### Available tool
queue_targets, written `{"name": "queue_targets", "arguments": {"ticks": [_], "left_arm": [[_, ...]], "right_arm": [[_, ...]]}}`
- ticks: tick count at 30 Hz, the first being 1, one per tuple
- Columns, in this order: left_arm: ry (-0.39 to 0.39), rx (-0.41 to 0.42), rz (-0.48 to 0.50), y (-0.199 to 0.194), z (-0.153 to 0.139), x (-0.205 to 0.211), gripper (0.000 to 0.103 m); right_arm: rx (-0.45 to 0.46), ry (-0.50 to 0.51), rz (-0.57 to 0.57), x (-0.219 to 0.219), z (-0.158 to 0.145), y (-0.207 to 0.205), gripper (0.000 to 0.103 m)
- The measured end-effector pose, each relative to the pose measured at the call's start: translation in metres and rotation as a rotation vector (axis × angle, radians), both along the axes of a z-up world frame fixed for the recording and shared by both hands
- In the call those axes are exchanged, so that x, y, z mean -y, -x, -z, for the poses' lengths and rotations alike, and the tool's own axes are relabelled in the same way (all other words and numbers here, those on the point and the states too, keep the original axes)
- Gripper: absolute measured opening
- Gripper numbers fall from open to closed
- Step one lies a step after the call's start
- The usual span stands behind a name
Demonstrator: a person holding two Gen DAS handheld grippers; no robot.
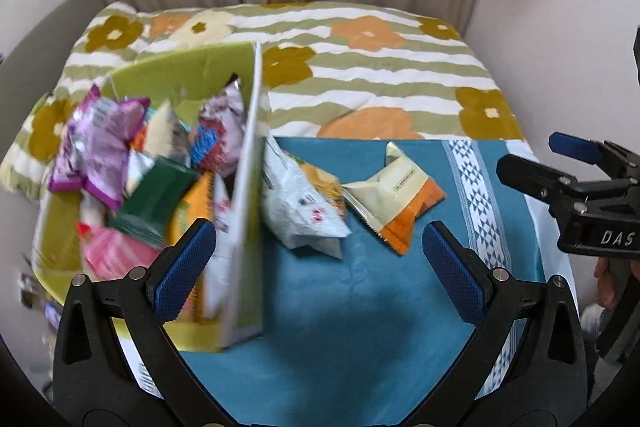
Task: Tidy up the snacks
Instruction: 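Move both tools back toward the last two chip bags, then grasp the potato chip bag with left tool while right tool grasps cream-orange bag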
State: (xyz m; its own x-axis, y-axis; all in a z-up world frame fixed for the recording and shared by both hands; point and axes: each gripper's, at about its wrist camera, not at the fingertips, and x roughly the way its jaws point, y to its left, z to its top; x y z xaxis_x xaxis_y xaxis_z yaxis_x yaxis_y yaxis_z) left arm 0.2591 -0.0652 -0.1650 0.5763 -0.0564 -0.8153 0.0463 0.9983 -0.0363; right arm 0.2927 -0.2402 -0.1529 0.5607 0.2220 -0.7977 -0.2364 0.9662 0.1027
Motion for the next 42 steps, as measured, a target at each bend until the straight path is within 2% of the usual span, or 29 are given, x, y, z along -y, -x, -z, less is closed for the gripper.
{"name": "queue_targets", "arguments": {"ticks": [3, 11, 21, 24, 26, 28, 31, 36, 38, 40, 42], "left_arm": [[-0.017, -0.015, -0.061, -0.008, 0.021, 0.011, 0.102], [-0.122, -0.027, -0.21, -0.039, 0.067, 0.026, 0.1], [-0.282, -0.008, -0.24, -0.068, 0.086, 0.046, 0.1], [-0.282, -0.018, -0.232, -0.074, 0.089, 0.051, 0.1], [-0.284, -0.018, -0.212, -0.075, 0.089, 0.056, 0.091], [-0.317, -0.02, -0.199, -0.077, 0.09, 0.061, 0.091], [-0.305, -0.038, -0.219, -0.079, 0.093, 0.056, 0.091], [-0.294, -0.105, -0.216, -0.086, 0.105, 0.051, 0.086], [-0.263, -0.148, -0.217, -0.089, 0.114, 0.045, 0.069], [-0.211, -0.157, -0.215, -0.089, 0.117, 0.037, 0.066], [-0.215, -0.155, -0.208, -0.089, 0.117, 0.037, 0.063]], "right_arm": [[-0.022, -0.01, -0.064, 0.01, 0.017, -0.015, 0.102], [-0.094, -0.03, -0.204, 0.016, 0.066, -0.05, 0.102], [-0.136, -0.028, -0.383, 0.014, 0.105, -0.068, 0.102], [-0.144, -0.037, -0.396, 0.017, 0.111, -0.071, 0.102], [-0.154, -0.046, -0.405, 0.018, 0.115, -0.074, 0.102], [-0.157, -0.045, -0.41, 0.017, 0.118, -0.076, 0.102], [-0.169, -0.053, -0.414, 0.017, 0.123, -0.08, 0.102], [-0.173, -0.082, -0.442, 0.017, 0.126, -0.084, 0.102], [-0.181, -0.094, -0.47, 0.014, 0.129, -0.086, 0.102], [-0.187, -0.092, -0.497, 0.009, 0.133, -0.087, 0.102], [-0.196, -0.096, -0.509, 0.007, 0.137, -0.088, 0.102]]}}
